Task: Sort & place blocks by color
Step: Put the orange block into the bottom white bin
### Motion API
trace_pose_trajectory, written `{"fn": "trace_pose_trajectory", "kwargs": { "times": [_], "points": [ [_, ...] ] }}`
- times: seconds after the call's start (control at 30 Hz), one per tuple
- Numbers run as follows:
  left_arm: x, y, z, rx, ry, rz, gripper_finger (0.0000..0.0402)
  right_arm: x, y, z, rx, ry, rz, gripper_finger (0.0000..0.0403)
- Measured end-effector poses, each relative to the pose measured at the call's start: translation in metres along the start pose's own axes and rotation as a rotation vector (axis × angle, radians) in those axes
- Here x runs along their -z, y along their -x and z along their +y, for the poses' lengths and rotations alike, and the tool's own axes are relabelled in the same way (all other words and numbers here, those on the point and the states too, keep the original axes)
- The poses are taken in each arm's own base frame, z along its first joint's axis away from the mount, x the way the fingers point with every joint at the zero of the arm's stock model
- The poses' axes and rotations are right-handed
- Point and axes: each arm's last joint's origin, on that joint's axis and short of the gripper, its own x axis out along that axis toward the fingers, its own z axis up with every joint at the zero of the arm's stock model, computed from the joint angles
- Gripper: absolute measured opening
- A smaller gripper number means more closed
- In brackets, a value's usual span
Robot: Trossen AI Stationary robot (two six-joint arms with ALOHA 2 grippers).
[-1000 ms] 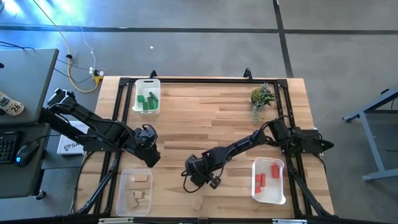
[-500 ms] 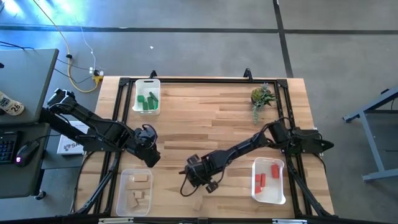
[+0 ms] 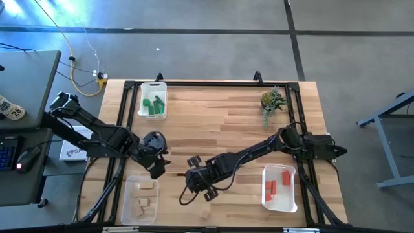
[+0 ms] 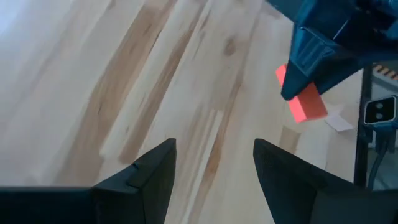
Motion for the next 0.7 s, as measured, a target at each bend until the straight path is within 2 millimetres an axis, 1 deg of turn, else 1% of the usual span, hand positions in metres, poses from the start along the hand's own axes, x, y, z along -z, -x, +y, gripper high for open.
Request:
{"fn": "trace_pose_trajectory", "kwargs": {
  "times": [0.13, 0.27, 0.53, 0.7],
  "points": [
    [-0.002, 0.002, -0.008, 0.041, -0.132, -0.065, 0.0202, -0.013, 0.02, -0.004, 0.014, 0.006, -0.016, 0.0099],
    [-0.004, 0.004, -0.015, 0.087, -0.212, -0.117, 0.0202, -0.023, 0.042, -0.01, 0.084, 0.0, -0.02, 0.0099],
    [-0.007, 0.007, -0.022, 0.074, -0.284, -0.223, 0.0202, -0.038, 0.086, -0.017, 0.194, -0.083, -0.042, 0.0099],
    [-0.012, 0.01, -0.027, 0.063, -0.309, -0.331, 0.0202, -0.038, 0.109, -0.018, 0.237, -0.145, -0.081, 0.0099]
  ]
}}
